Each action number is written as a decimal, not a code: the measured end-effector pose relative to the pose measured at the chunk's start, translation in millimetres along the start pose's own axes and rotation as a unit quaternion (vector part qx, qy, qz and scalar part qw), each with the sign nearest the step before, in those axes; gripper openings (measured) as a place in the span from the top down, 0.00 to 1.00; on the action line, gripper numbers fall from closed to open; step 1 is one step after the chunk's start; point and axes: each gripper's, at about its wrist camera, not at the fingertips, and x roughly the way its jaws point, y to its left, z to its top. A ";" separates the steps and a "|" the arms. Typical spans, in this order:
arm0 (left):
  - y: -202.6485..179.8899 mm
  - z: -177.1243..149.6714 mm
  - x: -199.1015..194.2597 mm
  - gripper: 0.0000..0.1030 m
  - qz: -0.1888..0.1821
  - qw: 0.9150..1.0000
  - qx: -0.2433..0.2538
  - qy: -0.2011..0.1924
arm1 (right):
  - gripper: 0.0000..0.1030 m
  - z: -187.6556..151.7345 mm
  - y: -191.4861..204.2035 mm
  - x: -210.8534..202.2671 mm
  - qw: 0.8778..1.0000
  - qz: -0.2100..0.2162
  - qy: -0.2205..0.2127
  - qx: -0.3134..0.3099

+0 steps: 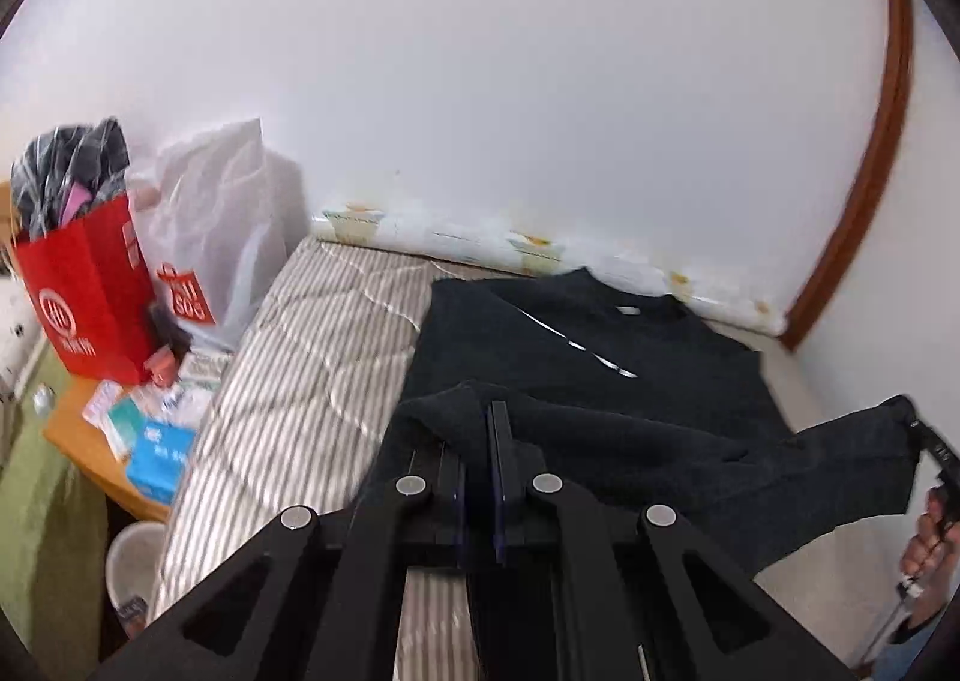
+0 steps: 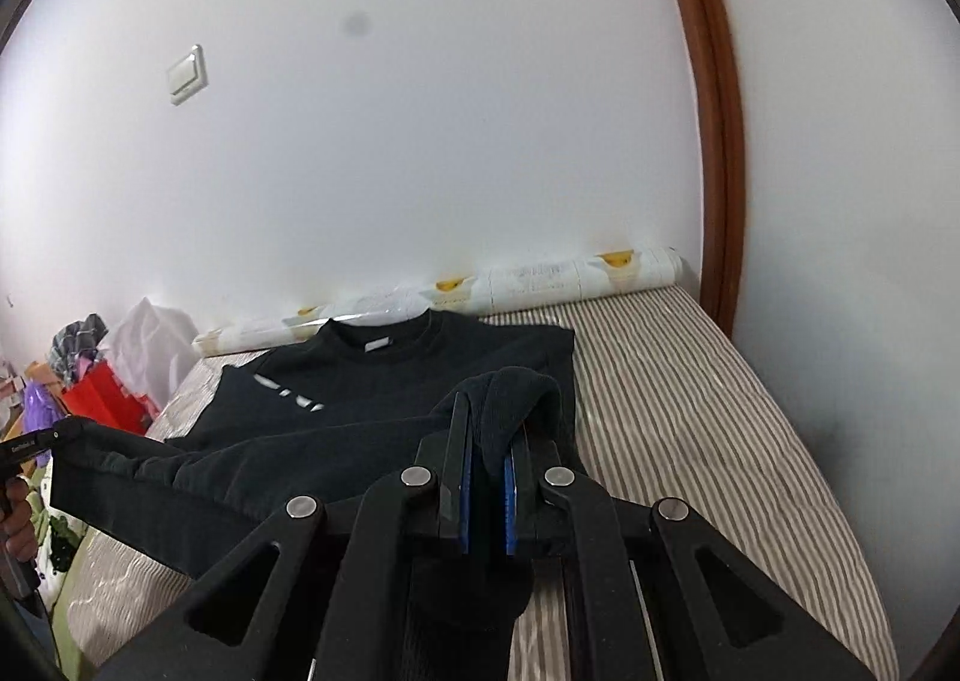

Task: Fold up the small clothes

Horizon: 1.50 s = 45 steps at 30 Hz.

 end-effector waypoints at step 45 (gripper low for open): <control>36.0 -81.1 53.0 0.48 -0.038 0.993 -0.045 0.106 | 0.44 -90.3 -61.0 49.4 0.985 -0.049 0.162 0.025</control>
